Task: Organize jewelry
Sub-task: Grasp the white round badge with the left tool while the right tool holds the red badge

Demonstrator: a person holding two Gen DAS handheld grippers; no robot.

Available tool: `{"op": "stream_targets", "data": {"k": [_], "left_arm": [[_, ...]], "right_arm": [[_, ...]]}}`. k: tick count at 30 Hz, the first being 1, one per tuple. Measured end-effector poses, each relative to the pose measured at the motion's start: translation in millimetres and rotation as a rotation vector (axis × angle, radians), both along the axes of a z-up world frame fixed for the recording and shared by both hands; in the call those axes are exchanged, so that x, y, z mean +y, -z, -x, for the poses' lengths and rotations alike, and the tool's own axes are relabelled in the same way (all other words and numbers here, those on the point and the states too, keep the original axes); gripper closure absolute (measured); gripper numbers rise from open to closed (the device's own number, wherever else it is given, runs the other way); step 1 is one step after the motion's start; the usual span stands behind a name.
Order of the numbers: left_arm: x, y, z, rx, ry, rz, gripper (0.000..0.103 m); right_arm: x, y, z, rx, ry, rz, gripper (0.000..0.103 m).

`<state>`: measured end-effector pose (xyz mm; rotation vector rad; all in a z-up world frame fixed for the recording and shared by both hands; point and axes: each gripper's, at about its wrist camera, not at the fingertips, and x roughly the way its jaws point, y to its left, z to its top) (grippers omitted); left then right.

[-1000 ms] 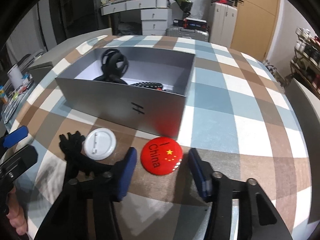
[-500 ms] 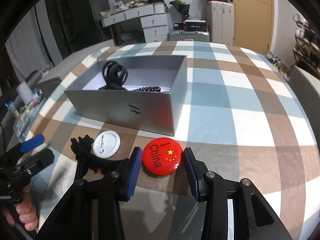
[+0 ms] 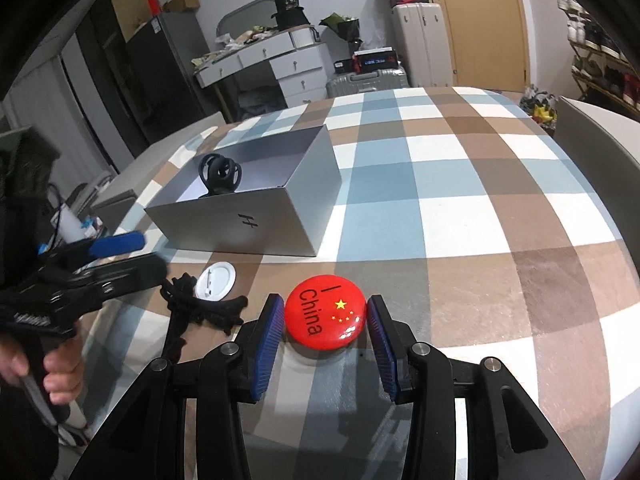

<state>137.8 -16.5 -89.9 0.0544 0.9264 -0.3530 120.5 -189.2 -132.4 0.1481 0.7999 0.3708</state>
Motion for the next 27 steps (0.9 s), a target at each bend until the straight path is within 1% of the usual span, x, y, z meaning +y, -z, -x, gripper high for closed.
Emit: {"op": "stream_targets", "data": {"k": [2, 4, 5, 6, 7, 9, 11, 12, 13, 14, 18, 19, 22, 24, 26, 27], "left_arm": [[-7.1, 3.0, -4.4, 0.022, 0.015, -0.034, 0.004], [-11.3, 9.4, -10.7, 0.061, 0.010, -0.077, 0.004], [-12.1, 12.4, -13.3, 0.076, 0.007, -0.079, 0.005], [-11.5, 13.6, -13.8, 0.082, 0.008, -0.077, 0.010], [-11.7, 15.3, -15.4, 0.093, 0.008, -0.076, 0.011], [-13.2, 19.6, -19.7, 0.112, 0.004, -0.092, 0.011], [-13.4, 25.6, -23.9, 0.141, -0.014, -0.108, 0.020], [-14.1, 27.4, -25.3, 0.157, -0.015, -0.111, 0.027], [-14.6, 29.9, -25.9, 0.174, -0.024, -0.122, 0.030], [-13.9, 32.4, -27.4, 0.186, -0.041, -0.134, 0.030], [-16.0, 33.7, -26.2, 0.184, -0.038, -0.153, 0.032], [-18.1, 33.9, -24.9, 0.182, -0.029, -0.170, 0.033], [-22.7, 33.3, -21.2, 0.189, -0.004, -0.185, 0.038], [-25.1, 32.4, -17.3, 0.190, 0.016, -0.201, 0.040], [-24.0, 32.4, -18.1, 0.196, 0.017, -0.197, 0.041], [-24.1, 32.3, -18.1, 0.199, 0.019, -0.196, 0.045]], "right_arm": [[-1.3, 1.2, 0.9, 0.002, -0.006, -0.009, 0.061], [-2.2, 1.8, 1.8, -0.001, -0.012, -0.021, 0.061], [-2.4, 2.5, 1.0, 0.002, -0.014, -0.026, 0.061], [-2.1, 3.4, -0.1, 0.006, -0.018, -0.030, 0.061], [-2.5, 4.2, -1.0, 0.007, -0.018, -0.034, 0.061], [-3.2, 5.9, -2.3, 0.013, -0.021, -0.044, 0.061], [-4.1, 7.0, -2.6, 0.017, -0.024, -0.053, 0.061], [-4.8, 7.1, -3.1, 0.017, -0.025, -0.060, 0.061], [-5.5, 7.4, -3.1, 0.018, -0.029, -0.066, 0.061], [-6.0, 7.9, -2.4, 0.018, -0.029, -0.071, 0.061], [-9.0, 8.7, -0.9, 0.019, -0.022, -0.092, 0.061], [-9.0, 8.3, -0.3, 0.018, -0.022, -0.093, 0.061], [-8.6, 8.4, -0.1, 0.017, -0.023, -0.093, 0.061], [-8.9, 7.8, 0.4, 0.012, -0.026, -0.094, 0.061], [-8.4, 7.1, 1.6, 0.007, -0.025, -0.087, 0.061], [-7.8, 6.8, 2.0, 0.003, -0.027, -0.084, 0.061]]}}
